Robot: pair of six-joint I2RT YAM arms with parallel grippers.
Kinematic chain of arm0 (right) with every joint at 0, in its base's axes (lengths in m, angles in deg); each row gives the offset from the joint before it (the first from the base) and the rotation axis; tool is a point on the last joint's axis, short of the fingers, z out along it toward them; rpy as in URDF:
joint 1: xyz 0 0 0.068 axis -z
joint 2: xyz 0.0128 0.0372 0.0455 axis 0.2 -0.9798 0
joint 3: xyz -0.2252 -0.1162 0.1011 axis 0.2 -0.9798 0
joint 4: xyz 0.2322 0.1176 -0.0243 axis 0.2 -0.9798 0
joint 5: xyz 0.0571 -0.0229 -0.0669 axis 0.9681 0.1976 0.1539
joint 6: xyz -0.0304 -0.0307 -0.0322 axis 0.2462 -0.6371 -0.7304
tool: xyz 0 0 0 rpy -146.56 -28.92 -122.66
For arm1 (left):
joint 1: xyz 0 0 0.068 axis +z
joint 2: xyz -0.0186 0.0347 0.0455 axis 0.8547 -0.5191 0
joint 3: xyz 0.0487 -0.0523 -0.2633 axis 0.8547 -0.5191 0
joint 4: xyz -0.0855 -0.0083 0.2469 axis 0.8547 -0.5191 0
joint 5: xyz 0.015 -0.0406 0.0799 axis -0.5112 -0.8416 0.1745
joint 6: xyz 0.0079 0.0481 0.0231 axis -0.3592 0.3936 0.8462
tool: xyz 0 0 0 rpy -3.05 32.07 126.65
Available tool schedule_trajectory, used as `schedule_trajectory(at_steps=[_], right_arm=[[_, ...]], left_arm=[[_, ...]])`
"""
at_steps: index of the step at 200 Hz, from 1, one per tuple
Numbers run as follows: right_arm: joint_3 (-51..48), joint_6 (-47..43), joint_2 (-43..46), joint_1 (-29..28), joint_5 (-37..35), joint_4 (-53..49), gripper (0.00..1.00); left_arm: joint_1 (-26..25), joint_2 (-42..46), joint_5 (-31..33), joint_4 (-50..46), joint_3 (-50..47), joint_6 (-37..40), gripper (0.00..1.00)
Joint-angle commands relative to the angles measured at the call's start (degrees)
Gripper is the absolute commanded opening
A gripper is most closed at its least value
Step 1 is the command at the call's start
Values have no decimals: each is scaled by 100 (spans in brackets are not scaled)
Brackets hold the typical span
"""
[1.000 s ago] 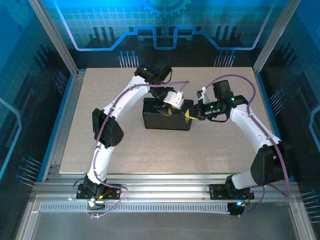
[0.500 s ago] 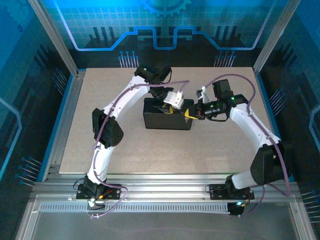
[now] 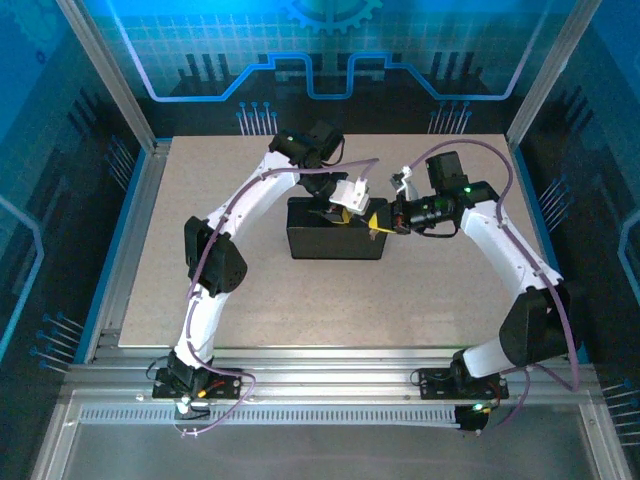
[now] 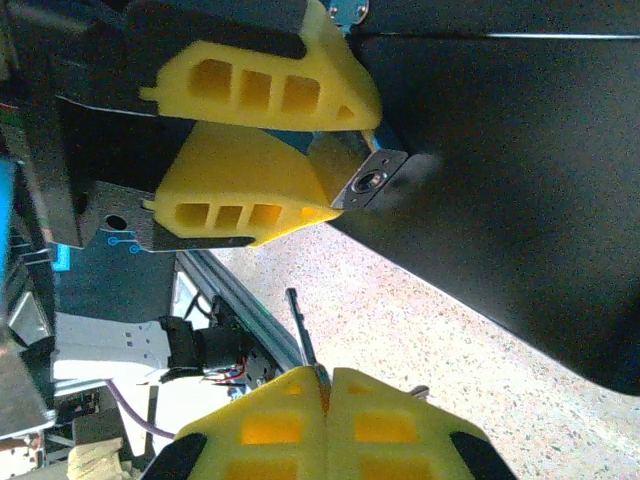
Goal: Unlock a padlock with a key
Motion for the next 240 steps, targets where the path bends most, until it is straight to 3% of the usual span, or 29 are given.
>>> schedule_trajectory(at_steps=[1, 98, 168, 240], right_arm=[[244, -141, -128, 110, 161, -181, 1], [396, -240, -197, 218, 90, -214, 1], [529, -159, -397, 142, 110, -109, 1], [550, -255, -371, 279, -16, -277, 1]], left_arm=[[-20, 251, -189, 125, -92, -206, 9], [338, 917, -1677, 1171, -912, -932, 0], [391, 1019, -1807, 1379, -1209, -1042, 0], [411, 692, -1531, 915, -816, -1011, 43]])
